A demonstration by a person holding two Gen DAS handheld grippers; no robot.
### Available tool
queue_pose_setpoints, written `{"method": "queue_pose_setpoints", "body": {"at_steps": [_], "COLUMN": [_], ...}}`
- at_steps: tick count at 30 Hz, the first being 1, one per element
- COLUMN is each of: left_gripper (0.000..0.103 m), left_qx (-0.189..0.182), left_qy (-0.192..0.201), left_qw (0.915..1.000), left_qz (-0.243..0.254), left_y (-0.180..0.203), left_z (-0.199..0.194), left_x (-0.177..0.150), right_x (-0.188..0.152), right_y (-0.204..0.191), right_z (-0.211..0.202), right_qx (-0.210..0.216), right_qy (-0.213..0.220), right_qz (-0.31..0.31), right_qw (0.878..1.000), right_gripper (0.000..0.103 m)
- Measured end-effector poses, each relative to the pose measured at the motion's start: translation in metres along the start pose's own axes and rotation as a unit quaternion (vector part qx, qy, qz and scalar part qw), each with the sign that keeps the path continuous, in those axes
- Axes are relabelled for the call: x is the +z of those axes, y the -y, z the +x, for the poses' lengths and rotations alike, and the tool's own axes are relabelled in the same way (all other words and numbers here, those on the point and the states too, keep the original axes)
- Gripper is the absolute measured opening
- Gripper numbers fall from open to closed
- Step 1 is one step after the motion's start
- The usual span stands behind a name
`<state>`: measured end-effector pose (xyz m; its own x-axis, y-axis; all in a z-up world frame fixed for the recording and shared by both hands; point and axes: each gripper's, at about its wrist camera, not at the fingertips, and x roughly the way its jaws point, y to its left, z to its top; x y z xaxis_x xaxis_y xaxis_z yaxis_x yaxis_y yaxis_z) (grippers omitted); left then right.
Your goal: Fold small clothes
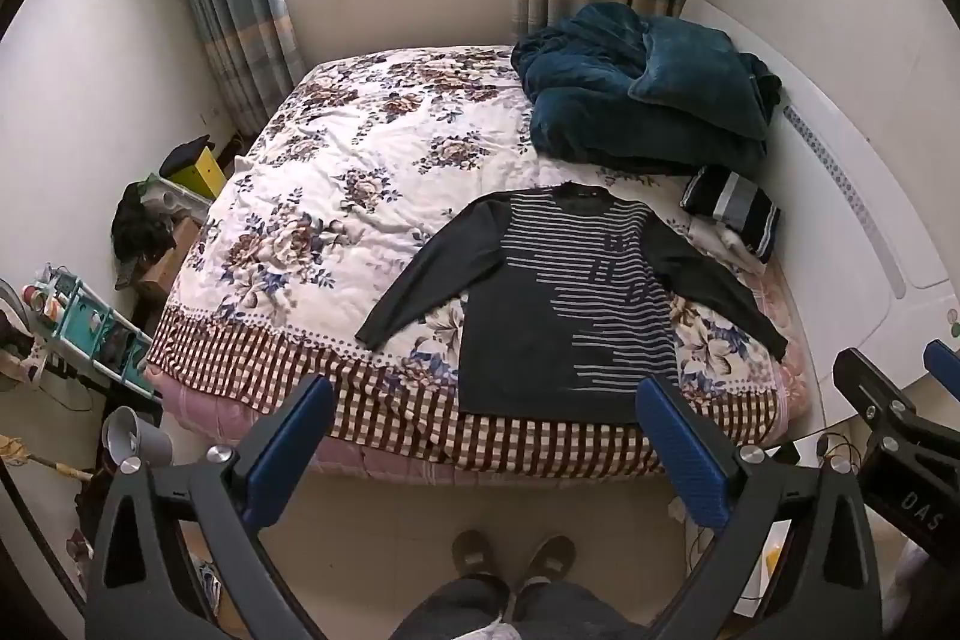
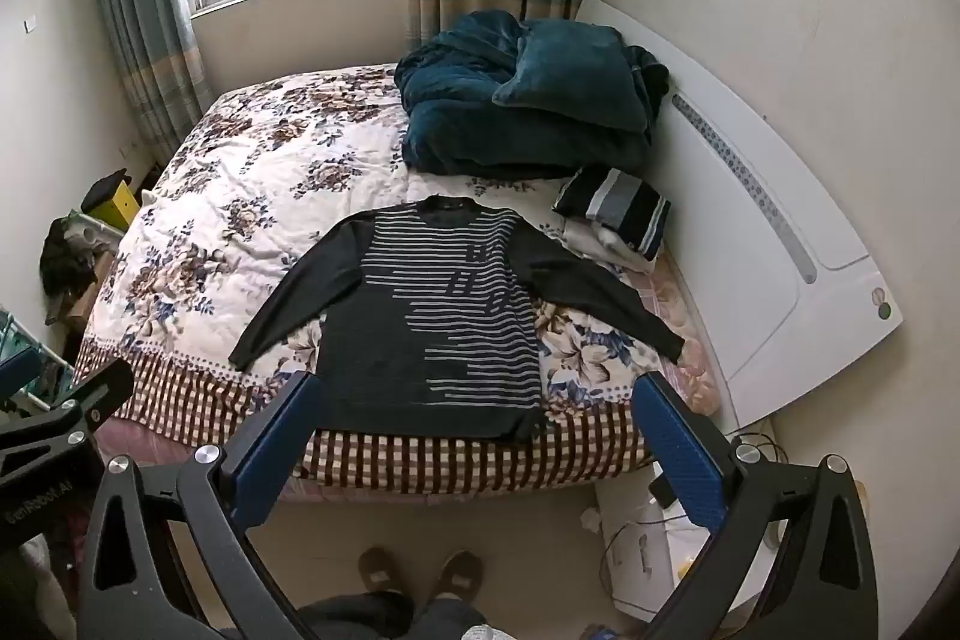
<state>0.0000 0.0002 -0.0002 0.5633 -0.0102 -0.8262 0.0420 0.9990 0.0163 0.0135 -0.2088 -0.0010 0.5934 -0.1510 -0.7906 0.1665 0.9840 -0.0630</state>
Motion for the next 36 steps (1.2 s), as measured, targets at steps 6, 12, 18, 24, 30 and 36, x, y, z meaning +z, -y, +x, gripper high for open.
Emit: {"method": "queue_pose_setpoints", "body": {"at_steps": [6,12,18,24,30,36], "left_gripper": [0.103,0.103,0.103,0.103,0.103,0.103], "left_qx": [0.0,0.002,0.002,0.001,-0.001,-0.001], "left_qy": [0.0,0.002,0.004,0.005,0.004,0.005], "left_qw": [1.0,1.0,1.0,1.0,1.0,1.0], "left_qz": [0.003,0.002,0.002,0.001,0.005,0.005], "left_y": [-0.001,-0.002,0.004,0.008,0.009,0.008], "left_z": [0.0,-0.004,-0.002,-0.004,-0.006,-0.006], "left_x": [0.0,0.004,0.006,0.005,0.008,0.008], "right_x": [-0.001,-0.001,0.0,0.0,0.001,0.001], "right_y": [-0.003,-0.003,-0.004,-0.003,-0.003,-0.003], "right_z": [-0.003,-0.003,-0.005,-0.005,-0.007,-0.006], "right_qx": [0.003,0.005,0.005,0.007,0.008,0.009], "right_qy": [0.001,0.001,0.002,0.002,0.002,0.002], "right_qz": [-0.001,0.001,0.001,0.004,0.004,0.004], "right_qw": [1.0,1.0,1.0,1.0,1.0,1.0], "right_gripper": [0.103,0.103,0.103,0.103,0.103,0.103]}}
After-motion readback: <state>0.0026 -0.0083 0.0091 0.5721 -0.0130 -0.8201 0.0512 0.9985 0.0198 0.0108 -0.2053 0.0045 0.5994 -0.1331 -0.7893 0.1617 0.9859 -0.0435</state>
